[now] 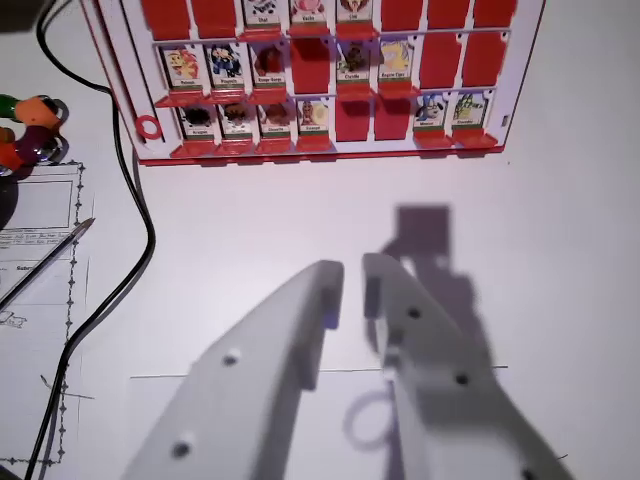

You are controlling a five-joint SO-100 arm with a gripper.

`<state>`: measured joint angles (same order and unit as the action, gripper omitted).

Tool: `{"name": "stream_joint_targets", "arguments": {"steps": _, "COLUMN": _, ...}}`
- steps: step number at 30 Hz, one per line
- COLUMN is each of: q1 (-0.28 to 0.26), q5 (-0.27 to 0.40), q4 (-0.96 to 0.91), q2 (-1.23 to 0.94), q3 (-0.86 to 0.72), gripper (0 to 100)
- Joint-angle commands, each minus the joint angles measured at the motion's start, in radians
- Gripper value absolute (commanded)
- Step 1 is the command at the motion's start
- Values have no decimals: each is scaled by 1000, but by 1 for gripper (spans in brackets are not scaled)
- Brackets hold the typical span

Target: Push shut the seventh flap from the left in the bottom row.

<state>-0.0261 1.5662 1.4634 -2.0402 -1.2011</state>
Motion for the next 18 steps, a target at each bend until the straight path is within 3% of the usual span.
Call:
{"name": "stream_joint_targets", "arguments": {"steps": 1, "q1": 12, "q5": -8, "q4": -17, "q2": 63, "q3": 146, "gripper": 2}}
{"name": "stream_joint_targets", "arguments": {"steps": 18, "q1": 109, "q5": -54, "q4": 17, "q2": 411, "q3": 284, "gripper": 2}}
